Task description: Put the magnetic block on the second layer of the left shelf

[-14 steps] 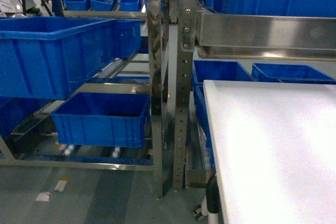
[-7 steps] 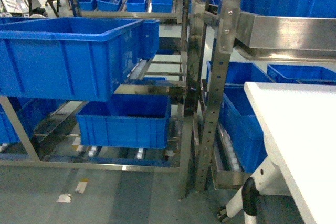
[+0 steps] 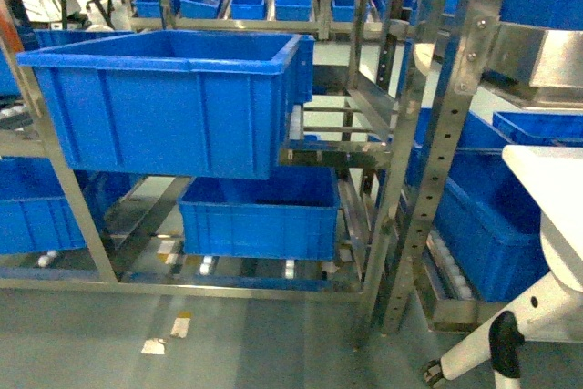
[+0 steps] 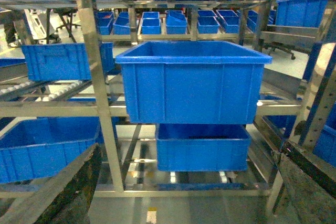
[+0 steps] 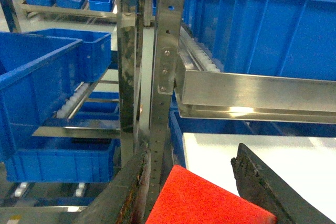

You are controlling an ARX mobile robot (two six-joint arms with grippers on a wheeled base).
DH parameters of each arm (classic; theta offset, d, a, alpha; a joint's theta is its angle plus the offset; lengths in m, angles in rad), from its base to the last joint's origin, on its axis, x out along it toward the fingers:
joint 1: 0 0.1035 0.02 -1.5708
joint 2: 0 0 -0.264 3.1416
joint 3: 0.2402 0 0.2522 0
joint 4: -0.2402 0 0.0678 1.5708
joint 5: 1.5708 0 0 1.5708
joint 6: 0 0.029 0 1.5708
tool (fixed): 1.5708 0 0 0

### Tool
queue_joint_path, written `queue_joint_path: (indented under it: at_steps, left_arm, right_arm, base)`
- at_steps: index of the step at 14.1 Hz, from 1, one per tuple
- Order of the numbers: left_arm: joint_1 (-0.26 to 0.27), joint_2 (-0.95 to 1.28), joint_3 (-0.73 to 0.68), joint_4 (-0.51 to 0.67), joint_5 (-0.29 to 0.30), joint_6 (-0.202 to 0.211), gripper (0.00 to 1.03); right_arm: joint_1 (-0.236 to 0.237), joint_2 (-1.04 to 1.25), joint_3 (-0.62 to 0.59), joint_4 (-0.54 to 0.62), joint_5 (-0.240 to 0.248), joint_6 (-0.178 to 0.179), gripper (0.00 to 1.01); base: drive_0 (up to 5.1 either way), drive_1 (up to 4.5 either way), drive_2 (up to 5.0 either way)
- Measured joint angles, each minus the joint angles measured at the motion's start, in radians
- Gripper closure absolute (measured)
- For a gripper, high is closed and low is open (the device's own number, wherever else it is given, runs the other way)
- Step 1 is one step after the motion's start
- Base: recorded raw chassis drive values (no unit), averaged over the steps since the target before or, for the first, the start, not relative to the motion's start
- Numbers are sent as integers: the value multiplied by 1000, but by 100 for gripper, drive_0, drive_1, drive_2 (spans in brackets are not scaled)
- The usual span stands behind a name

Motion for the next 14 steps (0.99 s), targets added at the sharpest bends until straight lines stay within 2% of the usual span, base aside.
queue_joint_path:
  at_steps: [14]
  left_arm:
    - [0,0,0,1,0,0,5]
  right_arm:
    - [0,0,0,-3,0,0,59]
  base:
    - [-492,249,249]
